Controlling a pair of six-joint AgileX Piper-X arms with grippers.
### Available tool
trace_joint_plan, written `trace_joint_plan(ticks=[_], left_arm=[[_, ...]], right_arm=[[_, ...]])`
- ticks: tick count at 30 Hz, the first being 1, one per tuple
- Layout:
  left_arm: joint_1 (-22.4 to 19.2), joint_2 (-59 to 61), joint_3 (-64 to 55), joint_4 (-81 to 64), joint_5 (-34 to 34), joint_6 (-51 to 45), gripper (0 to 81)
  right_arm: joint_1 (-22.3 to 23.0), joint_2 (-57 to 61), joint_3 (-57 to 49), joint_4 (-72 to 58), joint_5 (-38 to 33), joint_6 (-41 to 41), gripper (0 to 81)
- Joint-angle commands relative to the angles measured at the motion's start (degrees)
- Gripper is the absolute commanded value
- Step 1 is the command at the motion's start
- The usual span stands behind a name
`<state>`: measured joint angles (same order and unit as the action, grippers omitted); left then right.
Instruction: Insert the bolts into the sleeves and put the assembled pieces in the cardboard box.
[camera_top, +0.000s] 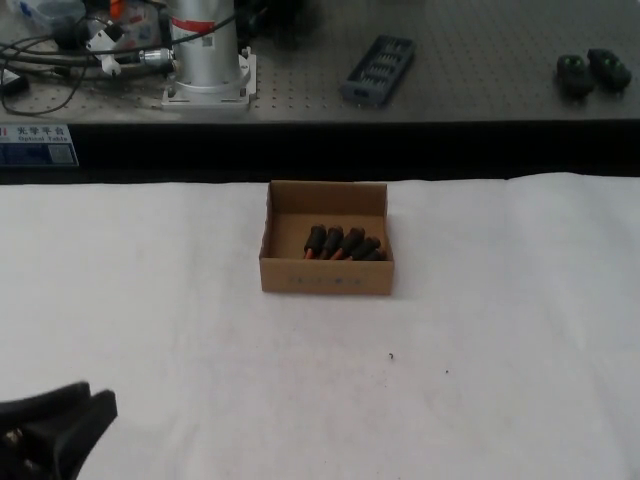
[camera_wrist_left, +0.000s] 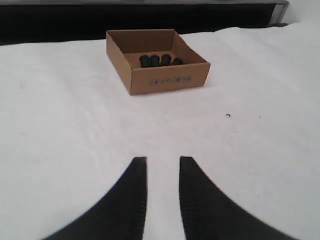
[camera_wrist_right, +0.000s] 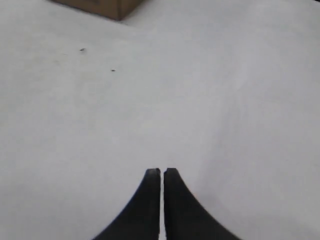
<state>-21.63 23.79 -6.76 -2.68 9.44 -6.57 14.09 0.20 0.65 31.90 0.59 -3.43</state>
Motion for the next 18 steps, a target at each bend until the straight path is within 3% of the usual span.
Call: trace_joint_plan(ticks=[1, 5, 8, 13, 18], left_arm=[[0.3, -0.5, 3.1, -0.5, -0.2, -0.7, 17.0], [0.3, -1.5, 6.1, -0.4, -0.2, -0.7, 17.0], [0.7, -3.9, 6.8, -0.4, 0.0, -0.7, 17.0], [5.6, -11.0, 6.8, 10.2, 0.3, -0.7, 17.0], [11.6, -16.6, 6.8, 12.0, 0.3, -0.7, 17.0]], right_arm=[[0.6, -0.2, -0.6, -0.5, -0.3, -0.3, 3.2], [-8.0, -0.2, -0.6, -0.6, -0.1, -0.3, 3.2], [-11.7, -0.2, -0.6, -0.3, -0.1, -0.3, 3.2], [-13.5, -0.2, -0.6, -0.1, -0.1, -0.3, 3.2], [-13.5, -0.2, -0.6, -0.1, -0.1, -0.3, 3.2]])
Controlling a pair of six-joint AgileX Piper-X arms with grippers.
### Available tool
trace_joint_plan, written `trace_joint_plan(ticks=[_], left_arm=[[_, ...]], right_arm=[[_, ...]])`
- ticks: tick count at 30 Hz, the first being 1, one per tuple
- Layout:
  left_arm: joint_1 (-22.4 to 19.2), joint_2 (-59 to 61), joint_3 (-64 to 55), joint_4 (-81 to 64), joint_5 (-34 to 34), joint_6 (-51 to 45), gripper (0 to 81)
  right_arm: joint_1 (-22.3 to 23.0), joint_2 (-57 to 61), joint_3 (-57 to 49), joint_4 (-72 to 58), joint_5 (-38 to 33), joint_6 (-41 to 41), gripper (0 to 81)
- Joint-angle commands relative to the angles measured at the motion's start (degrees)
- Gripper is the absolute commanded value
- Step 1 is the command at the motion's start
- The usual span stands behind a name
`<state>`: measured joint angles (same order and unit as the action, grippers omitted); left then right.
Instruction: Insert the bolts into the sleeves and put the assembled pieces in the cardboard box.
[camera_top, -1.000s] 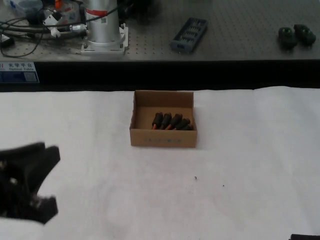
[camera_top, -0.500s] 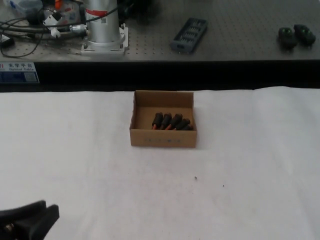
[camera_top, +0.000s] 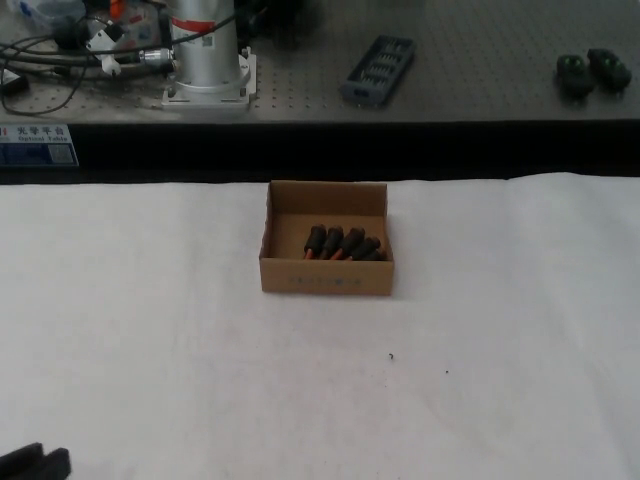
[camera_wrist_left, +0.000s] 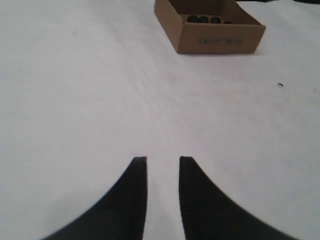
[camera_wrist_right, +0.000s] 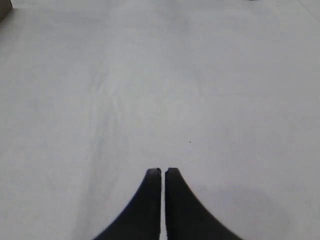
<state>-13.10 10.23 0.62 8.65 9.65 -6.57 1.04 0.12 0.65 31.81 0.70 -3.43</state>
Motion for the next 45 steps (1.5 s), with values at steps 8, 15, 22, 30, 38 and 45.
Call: trace_joint_plan(ticks=[8, 15, 22, 30, 38, 45], left_arm=[[5.9, -10.2, -0.6, 3.4, 0.1, -0.7, 17.0], [5.9, -10.2, -0.6, 19.5, 0.1, -0.7, 17.0], [5.9, -10.2, -0.6, 26.0, 0.1, -2.0, 17.0], [5.9, -10.2, -0.6, 26.0, 0.1, -2.0, 17.0], [5.9, -10.2, -0.6, 26.0, 0.1, -2.0, 17.0], [5.9, -10.2, -0.6, 26.0, 0.1, -2.0, 17.0]], right_arm=[[-0.5, -0.1, -0.6, 0.0, -0.2, -0.3, 3.2], [-0.5, -0.1, -0.6, 0.0, -0.2, -0.3, 3.2], [-0.5, -0.1, -0.6, 0.0, -0.2, -0.3, 3.2], [-0.5, -0.1, -0.6, 0.0, -0.2, -0.3, 3.2], [-0.5, -0.1, -0.6, 0.0, -0.2, -0.3, 3.2], [-0.5, -0.1, -0.6, 0.0, -0.2, -0.3, 3.2]])
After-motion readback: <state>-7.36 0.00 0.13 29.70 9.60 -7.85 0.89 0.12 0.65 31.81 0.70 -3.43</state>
